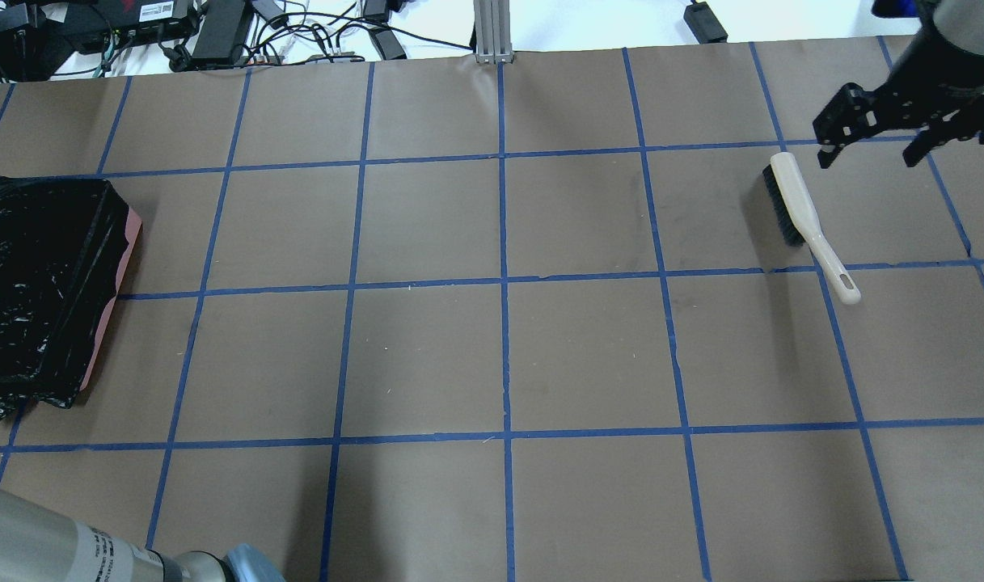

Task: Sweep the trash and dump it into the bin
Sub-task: 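Shake the dustpan over the bag with the left gripper while the right gripper rises away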

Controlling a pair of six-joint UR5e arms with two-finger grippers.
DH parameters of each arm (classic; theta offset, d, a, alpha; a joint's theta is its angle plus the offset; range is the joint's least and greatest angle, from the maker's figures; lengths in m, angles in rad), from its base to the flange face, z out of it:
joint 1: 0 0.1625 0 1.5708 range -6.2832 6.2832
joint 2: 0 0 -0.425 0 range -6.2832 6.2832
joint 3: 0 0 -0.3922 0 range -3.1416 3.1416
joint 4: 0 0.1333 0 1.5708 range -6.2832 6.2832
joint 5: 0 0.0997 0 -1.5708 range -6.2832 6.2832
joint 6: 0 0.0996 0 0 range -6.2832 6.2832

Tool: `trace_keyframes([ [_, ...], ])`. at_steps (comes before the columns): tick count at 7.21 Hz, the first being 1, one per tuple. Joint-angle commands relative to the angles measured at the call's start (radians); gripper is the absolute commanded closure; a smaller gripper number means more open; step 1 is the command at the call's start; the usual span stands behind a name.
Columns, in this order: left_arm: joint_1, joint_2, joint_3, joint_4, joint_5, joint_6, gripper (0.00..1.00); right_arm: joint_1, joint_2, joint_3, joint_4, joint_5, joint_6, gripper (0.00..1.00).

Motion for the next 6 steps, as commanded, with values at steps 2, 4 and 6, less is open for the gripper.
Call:
trace_keyframes([
  [2,-0.036,0.012,-0.005,0.059,0.029,-0.001,0.95,0.143,-0.007,-0.057,0.065,0.013,0.224,0.00],
  [4,-0.040,0.021,-0.037,0.079,0.047,-0.006,0.94,0.160,-0.035,-0.044,0.068,0.016,0.240,0.00],
  [6,-0.043,0.032,-0.077,0.173,0.058,-0.007,0.94,0.210,-0.044,-0.027,0.060,0.004,0.231,0.00],
])
